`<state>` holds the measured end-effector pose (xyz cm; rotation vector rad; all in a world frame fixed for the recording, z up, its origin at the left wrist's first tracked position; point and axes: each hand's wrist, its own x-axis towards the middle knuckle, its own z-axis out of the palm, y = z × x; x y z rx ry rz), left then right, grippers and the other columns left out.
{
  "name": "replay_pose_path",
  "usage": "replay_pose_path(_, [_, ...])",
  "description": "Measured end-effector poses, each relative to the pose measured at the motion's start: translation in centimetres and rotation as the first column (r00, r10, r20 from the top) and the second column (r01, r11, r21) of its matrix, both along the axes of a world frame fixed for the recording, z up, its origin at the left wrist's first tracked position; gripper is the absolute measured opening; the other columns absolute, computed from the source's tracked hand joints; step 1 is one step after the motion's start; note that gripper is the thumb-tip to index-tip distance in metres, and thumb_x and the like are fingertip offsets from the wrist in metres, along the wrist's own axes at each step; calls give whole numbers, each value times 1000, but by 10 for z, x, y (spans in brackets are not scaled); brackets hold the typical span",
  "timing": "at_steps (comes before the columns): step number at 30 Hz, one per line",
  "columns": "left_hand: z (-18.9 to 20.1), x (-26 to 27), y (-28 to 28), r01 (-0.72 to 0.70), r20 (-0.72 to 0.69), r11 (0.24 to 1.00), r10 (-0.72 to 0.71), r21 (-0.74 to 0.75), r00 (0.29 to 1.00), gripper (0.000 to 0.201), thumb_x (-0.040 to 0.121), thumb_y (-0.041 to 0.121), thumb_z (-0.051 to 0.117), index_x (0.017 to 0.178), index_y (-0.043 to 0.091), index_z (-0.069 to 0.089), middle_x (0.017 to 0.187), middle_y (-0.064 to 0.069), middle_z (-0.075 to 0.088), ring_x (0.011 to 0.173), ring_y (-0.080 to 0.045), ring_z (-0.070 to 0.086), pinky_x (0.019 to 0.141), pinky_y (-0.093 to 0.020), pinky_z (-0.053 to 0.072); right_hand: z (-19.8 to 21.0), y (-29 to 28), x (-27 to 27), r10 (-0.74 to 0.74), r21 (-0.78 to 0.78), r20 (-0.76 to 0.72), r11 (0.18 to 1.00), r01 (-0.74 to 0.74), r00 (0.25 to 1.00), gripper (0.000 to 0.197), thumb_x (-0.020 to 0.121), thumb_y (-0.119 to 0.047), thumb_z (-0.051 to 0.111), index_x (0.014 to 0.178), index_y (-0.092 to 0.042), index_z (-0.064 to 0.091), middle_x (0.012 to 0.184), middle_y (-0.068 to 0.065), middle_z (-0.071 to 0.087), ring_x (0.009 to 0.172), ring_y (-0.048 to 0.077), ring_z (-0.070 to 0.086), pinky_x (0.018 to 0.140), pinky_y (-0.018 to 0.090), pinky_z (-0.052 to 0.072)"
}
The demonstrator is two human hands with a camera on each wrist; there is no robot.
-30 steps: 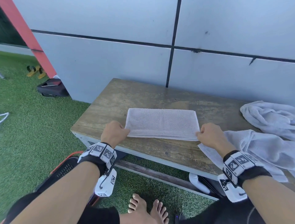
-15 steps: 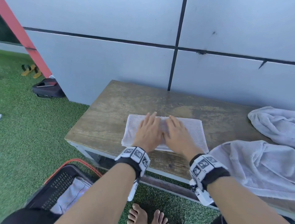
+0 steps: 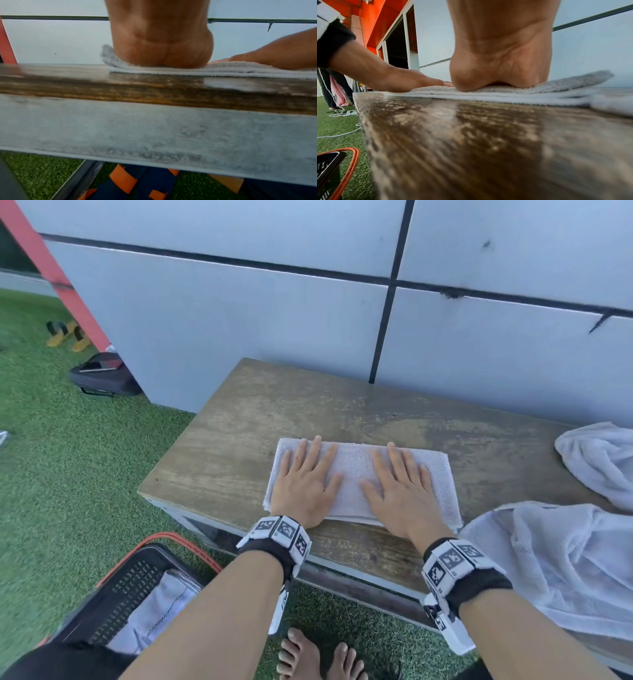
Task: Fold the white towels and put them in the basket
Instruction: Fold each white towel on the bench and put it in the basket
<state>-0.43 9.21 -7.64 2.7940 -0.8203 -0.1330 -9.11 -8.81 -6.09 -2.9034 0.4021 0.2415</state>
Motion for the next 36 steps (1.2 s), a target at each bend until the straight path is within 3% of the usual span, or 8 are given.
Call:
replay_pose_path(13, [9,-2,28,-189,-44,981,192,51,980,63,101,56,4,157,30,-6,166,7,-8,153,-21,-6,123,-48,-5,6,-25,-23,-130,39,-55,991,132,990,66,101,-57,4,158,-28,-11,165,-2,-22,150,18,-23,121,48,-10])
replay_pose_path(15, [11,-3,26,-202,-49,976,207,84,977,63,101,55,5,158,29,-6,166,6,-8,153,-23,-5,122,-50,-4,13,-16,-25,-135,-45,-24,990,134,991,65,102,-54,12,158,-21,5,165,8,-2,152,28,-5,121,49,0])
replay_pose_path(18, [15,-4,23,-229,-94,966,240,117,966,65,101,55,4,158,27,-8,166,6,-10,153,-26,-8,119,-56,-6,26,8,-39,-25,-184,210,981,65,977,38,99,-43,30,117,-15,48,115,7,53,101,24,48,89,38,44])
replay_pose_path(21, [18,-10,23,-261,-107,949,282,175,953,66,100,56,4,157,25,-11,166,3,-14,152,-29,-9,117,-61,-5,27,24,-53,26,-20,206,1000,-22,978,26,101,-37,34,103,-17,50,82,-4,54,69,12,48,60,29,46])
replay_pose_path(26, [32,-40,32,-347,-137,907,385,238,913,75,97,62,7,158,20,-5,166,-6,-7,149,-40,2,115,-62,2,20,12,-56,37,10,265,999,-41,964,14,102,-27,37,103,-16,45,100,2,48,94,20,49,71,26,41])
replay_pose_path(30, [53,-66,39,-319,-48,903,346,288,937,72,93,65,28,145,14,33,146,-15,34,135,-37,31,110,-56,20,20,-6,-49,19,147,128,988,-38,992,50,102,-19,38,149,-7,29,154,12,30,140,30,31,114,38,33])
replay_pose_path(33, [59,-75,49,-188,-72,982,188,4,980,28,92,42,46,97,17,57,114,-4,54,116,-27,47,102,-44,34,19,-10,-52,34,269,57,962,-48,998,65,102,-17,38,159,-17,8,166,7,7,151,28,12,122,42,20])
replay_pose_path(36, [49,-80,67,0,-139,993,-17,-122,990,32,85,11,51,113,26,51,119,0,42,116,-23,39,99,-36,38,17,-5,-60,100,355,32,929,-104,995,72,98,-11,44,158,-32,9,165,3,-1,150,29,14,119,44,28])
